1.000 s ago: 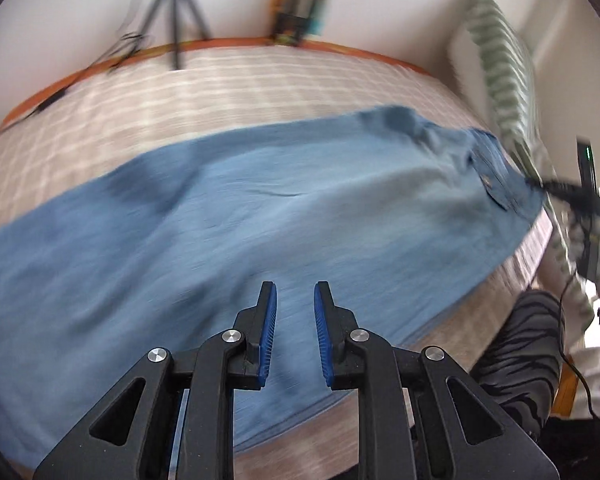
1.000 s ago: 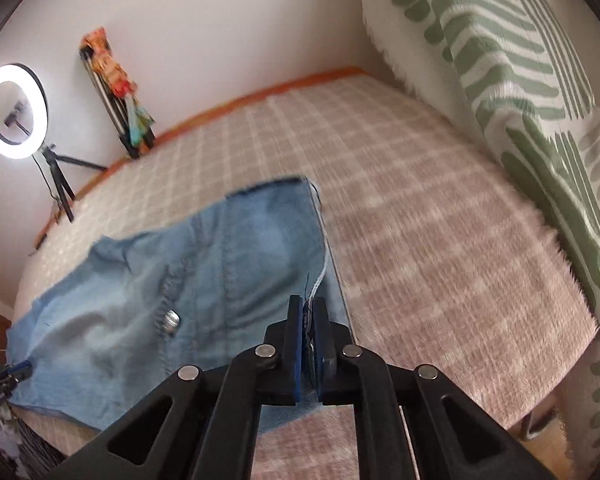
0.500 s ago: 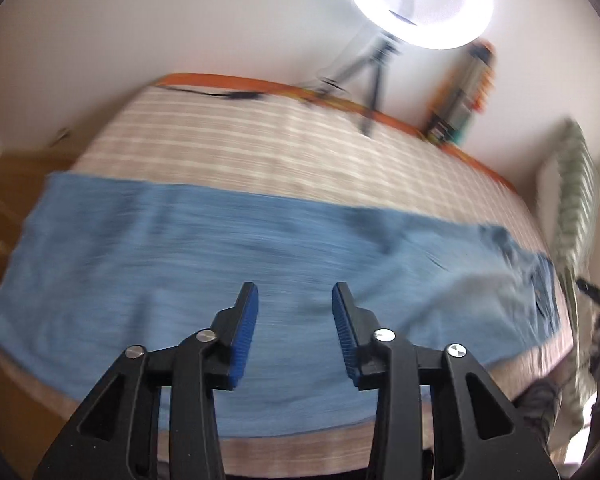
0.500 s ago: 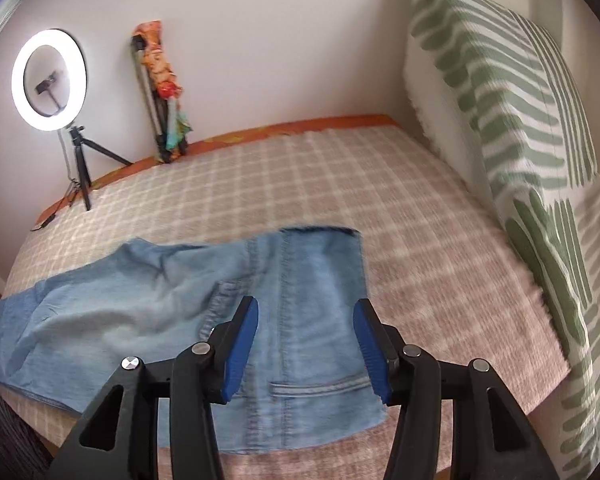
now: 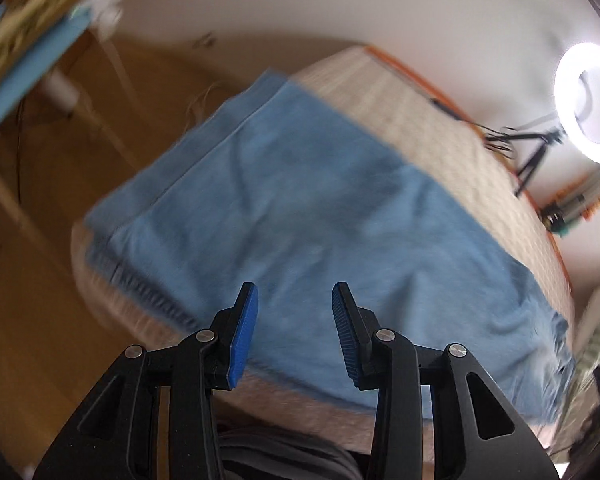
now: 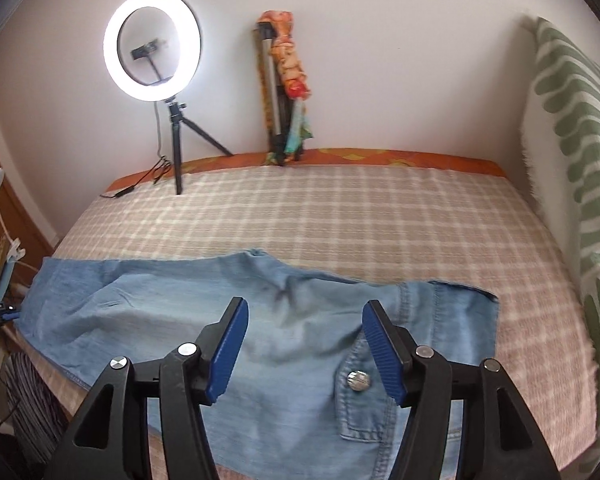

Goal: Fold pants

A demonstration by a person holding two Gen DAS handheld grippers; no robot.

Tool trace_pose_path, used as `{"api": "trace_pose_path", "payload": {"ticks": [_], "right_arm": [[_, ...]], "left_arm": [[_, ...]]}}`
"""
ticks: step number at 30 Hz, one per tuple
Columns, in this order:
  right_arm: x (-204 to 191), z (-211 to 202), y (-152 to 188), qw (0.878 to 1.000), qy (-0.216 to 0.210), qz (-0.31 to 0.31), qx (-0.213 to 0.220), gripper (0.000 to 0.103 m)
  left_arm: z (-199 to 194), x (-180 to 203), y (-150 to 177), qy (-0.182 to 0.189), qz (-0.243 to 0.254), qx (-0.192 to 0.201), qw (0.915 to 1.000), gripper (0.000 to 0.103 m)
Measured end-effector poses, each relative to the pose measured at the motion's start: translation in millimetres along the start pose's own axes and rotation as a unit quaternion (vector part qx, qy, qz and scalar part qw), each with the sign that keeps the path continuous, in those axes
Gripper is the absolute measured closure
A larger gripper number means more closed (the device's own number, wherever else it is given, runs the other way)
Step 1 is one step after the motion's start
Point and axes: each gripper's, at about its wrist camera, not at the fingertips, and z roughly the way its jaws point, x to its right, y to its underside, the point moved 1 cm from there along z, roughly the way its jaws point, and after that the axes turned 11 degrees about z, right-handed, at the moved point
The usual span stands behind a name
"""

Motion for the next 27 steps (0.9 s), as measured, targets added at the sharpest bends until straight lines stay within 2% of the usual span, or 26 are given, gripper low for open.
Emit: {"api": "trace_pose_path", "payload": {"ticks": [3, 9, 13, 16, 19, 24, 27], "right_arm": [[-9, 11, -6, 1.000, -0.016, -0.005, -0.011, 0.036], [-20, 42, -21, 0.998, -0.052, -0.008, -0.040, 0.033], [-24, 72, -31, 0.997, -0.041, -0.032, -0.065, 0.031], [-22, 98, -37, 0.994, -0.048, -0.041, -0.094, 0.029], [-22, 129, -39, 0.992, -0.040, -0.053, -0.111, 0.029], [-23, 163, -39, 0.988, -0.053, -0.068, -0.129, 0.030], [-24, 178, -38, 0.986, -0.065, -0.068, -0.140, 0.039]], "left_arm": [[14, -13, 6, -0.008, -0.016, -0.024, 0.9995, 0.066], [2, -5, 3, -0.024, 0.007, -0.012, 0.9996, 0.066], [-22, 32, -5, -0.010, 0.054, 0.023, 0.9982, 0.066], [-41, 77, -11, 0.016, 0.112, 0.036, 0.9930, 0.066], [-57, 134, -8, 0.035, 0.189, 0.048, 0.9802, 0.066], [-53, 225, 19, 0.086, 0.296, 0.055, 0.9498, 0.066], [-37, 266, 45, 0.134, 0.340, 0.037, 0.9299, 0.066]]}}
